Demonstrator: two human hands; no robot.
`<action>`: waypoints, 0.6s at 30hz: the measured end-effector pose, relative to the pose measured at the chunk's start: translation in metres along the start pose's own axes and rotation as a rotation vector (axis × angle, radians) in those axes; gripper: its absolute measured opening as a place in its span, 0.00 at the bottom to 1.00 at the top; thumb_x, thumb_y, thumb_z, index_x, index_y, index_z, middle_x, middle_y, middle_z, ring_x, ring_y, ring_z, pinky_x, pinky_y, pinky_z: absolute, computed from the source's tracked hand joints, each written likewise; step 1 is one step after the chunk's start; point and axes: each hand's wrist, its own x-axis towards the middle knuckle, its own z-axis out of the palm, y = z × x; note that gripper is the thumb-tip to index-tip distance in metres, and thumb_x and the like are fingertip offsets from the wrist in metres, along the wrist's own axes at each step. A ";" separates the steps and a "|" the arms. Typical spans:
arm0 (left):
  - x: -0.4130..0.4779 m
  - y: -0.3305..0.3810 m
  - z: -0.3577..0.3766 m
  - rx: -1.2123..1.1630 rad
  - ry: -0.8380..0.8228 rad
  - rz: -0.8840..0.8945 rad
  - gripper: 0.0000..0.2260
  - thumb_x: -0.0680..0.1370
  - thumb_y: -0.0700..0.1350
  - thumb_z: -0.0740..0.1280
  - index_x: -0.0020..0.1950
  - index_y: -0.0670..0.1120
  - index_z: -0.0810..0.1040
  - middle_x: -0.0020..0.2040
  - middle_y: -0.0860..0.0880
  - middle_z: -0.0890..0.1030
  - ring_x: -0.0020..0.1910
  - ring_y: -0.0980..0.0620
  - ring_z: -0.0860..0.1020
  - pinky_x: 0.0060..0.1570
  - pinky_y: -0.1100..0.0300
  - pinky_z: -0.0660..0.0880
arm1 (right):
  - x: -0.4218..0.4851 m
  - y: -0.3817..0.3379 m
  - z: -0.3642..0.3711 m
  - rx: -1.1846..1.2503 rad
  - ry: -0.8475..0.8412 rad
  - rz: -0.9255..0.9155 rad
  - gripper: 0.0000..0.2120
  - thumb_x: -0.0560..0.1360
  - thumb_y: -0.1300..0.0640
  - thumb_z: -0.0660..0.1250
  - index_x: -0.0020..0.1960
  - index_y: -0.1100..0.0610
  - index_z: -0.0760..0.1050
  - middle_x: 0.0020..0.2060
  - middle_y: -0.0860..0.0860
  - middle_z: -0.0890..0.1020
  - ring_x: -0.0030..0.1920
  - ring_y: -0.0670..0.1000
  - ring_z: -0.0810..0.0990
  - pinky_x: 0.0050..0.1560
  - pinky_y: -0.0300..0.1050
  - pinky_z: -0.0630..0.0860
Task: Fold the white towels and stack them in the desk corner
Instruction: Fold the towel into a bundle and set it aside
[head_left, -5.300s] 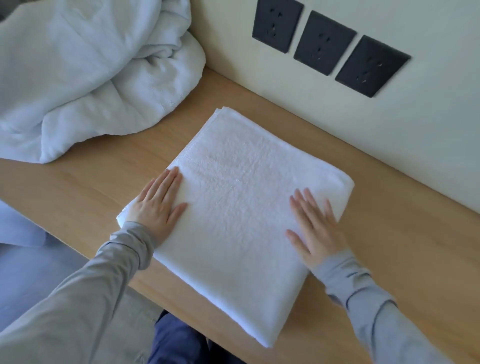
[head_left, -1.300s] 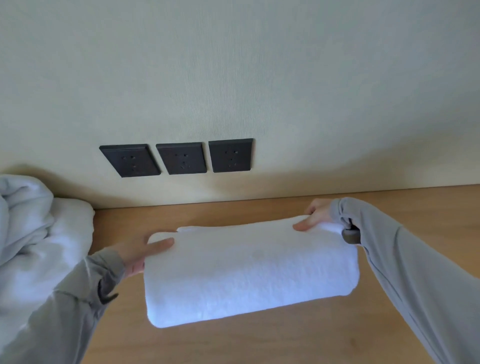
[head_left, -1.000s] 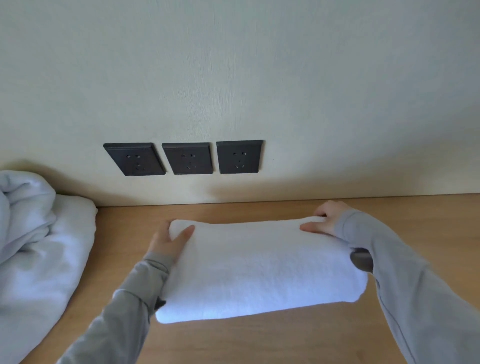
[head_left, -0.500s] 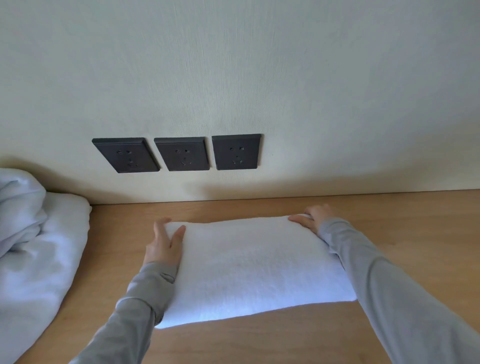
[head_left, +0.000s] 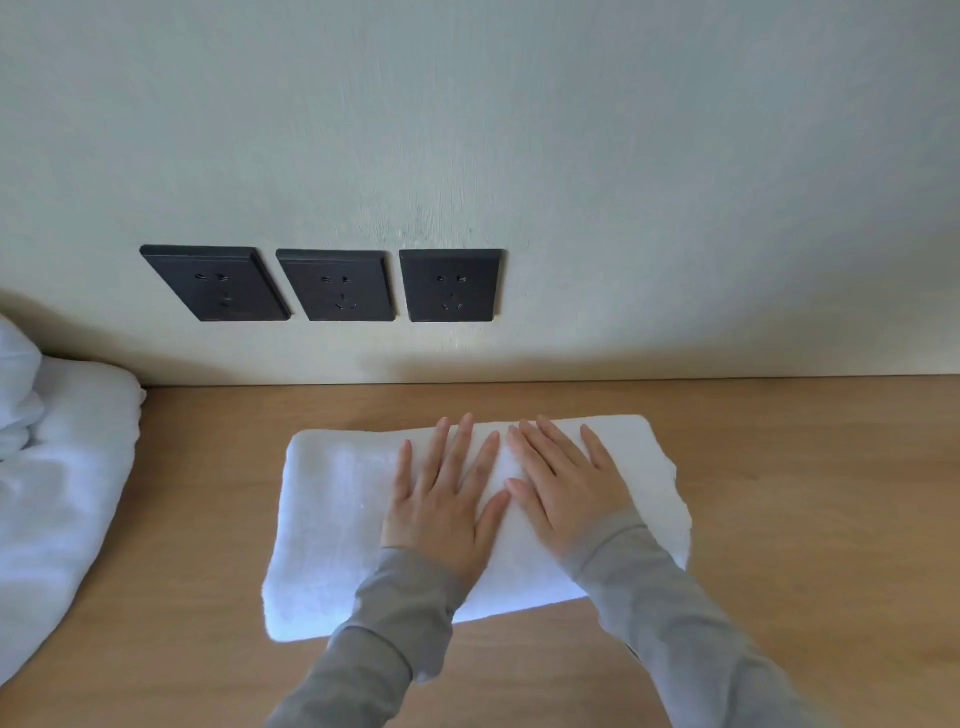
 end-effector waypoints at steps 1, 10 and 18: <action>0.000 0.001 0.002 -0.007 -0.008 0.004 0.27 0.81 0.58 0.38 0.73 0.51 0.64 0.74 0.47 0.65 0.72 0.45 0.64 0.66 0.43 0.55 | -0.006 -0.003 0.005 0.000 -0.111 0.031 0.31 0.77 0.44 0.38 0.73 0.54 0.62 0.72 0.50 0.67 0.73 0.51 0.62 0.72 0.57 0.56; 0.008 -0.007 0.017 -0.041 -0.049 -0.026 0.23 0.71 0.60 0.23 0.64 0.59 0.18 0.72 0.55 0.26 0.66 0.54 0.20 0.65 0.52 0.23 | 0.009 0.014 0.026 0.039 -0.283 0.074 0.27 0.80 0.44 0.40 0.77 0.50 0.40 0.77 0.45 0.43 0.75 0.44 0.40 0.73 0.47 0.35; -0.030 -0.069 -0.004 -0.204 0.096 -0.538 0.36 0.76 0.66 0.44 0.76 0.49 0.38 0.78 0.50 0.40 0.76 0.51 0.40 0.74 0.51 0.39 | -0.031 0.040 0.000 0.344 0.106 0.759 0.33 0.76 0.42 0.61 0.72 0.62 0.61 0.71 0.59 0.64 0.72 0.58 0.61 0.71 0.51 0.57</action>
